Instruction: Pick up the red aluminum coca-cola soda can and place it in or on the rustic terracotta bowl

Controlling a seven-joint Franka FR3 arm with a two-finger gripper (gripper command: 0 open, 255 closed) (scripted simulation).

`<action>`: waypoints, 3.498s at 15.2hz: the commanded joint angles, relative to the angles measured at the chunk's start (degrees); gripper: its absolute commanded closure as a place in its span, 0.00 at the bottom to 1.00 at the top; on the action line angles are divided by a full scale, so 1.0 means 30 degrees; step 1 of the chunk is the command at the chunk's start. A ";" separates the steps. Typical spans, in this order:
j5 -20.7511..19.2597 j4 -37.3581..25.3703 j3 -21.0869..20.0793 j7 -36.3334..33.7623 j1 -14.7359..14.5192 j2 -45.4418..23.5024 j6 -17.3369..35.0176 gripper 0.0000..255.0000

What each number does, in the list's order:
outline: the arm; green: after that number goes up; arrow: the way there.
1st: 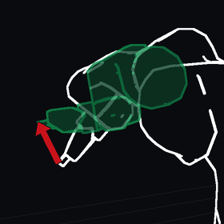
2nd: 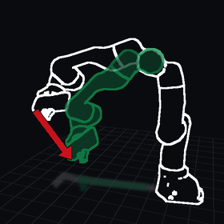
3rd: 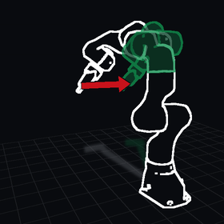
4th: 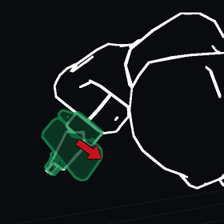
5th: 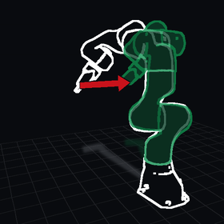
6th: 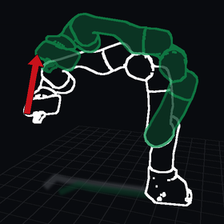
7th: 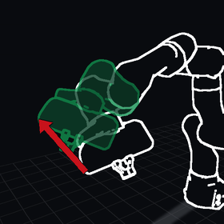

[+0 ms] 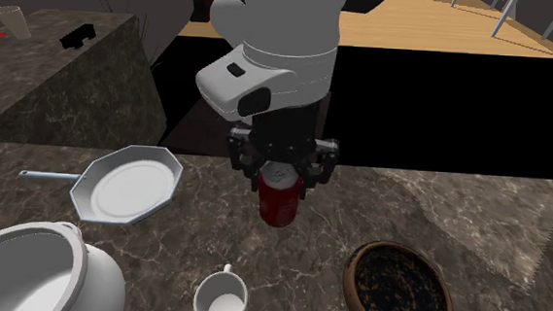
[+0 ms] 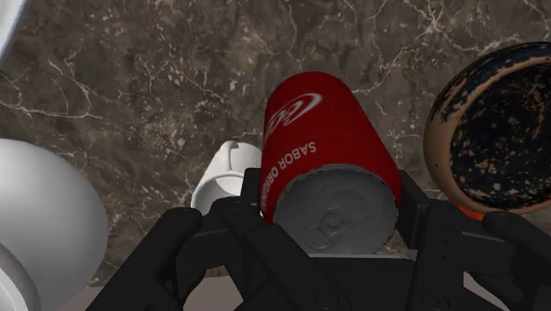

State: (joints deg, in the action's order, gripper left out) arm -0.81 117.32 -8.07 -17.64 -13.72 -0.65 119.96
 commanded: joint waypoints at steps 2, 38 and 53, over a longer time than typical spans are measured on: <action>-0.0272 -0.1602 -0.0614 -0.1407 -0.0652 -0.1144 -0.0481 1.00; -0.2897 -0.9559 -0.1976 -0.7496 -0.4735 -0.9931 -0.0067 1.00; -0.2614 -1.0660 -0.2135 -0.7313 -0.4711 -0.9044 -0.2030 0.00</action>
State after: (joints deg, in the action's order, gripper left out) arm -8.86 86.50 -14.42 -39.91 -27.98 -28.28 115.56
